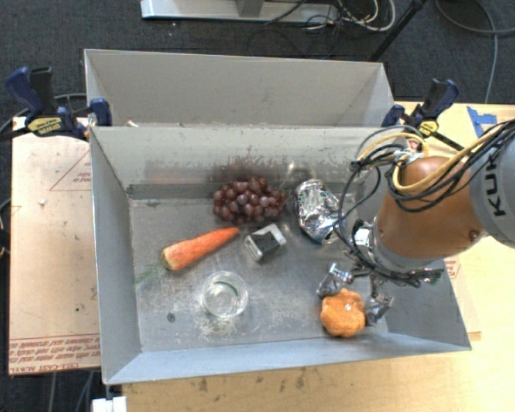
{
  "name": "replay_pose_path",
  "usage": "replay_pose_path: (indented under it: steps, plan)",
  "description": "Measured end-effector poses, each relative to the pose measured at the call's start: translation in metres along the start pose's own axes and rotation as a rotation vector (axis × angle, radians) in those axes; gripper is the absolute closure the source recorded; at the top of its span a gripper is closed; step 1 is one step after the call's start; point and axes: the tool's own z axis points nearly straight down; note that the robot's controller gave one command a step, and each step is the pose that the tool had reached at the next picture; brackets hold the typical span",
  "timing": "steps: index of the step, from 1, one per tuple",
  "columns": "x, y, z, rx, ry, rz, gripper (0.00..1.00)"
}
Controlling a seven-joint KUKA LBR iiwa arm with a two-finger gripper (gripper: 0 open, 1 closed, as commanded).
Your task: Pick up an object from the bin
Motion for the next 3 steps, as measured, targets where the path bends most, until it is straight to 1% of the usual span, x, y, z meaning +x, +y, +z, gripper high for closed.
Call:
replay_pose_path:
  steps: [1, 2, 3]
  plan:
    - [-0.001, 0.001, -0.010, -0.003, -0.002, 0.002, 1.00]
    - [-0.001, 0.002, -0.018, -0.010, 0.001, 0.002, 1.00]
    - [-0.001, 0.002, -0.036, -0.010, 0.001, 0.003, 1.00]
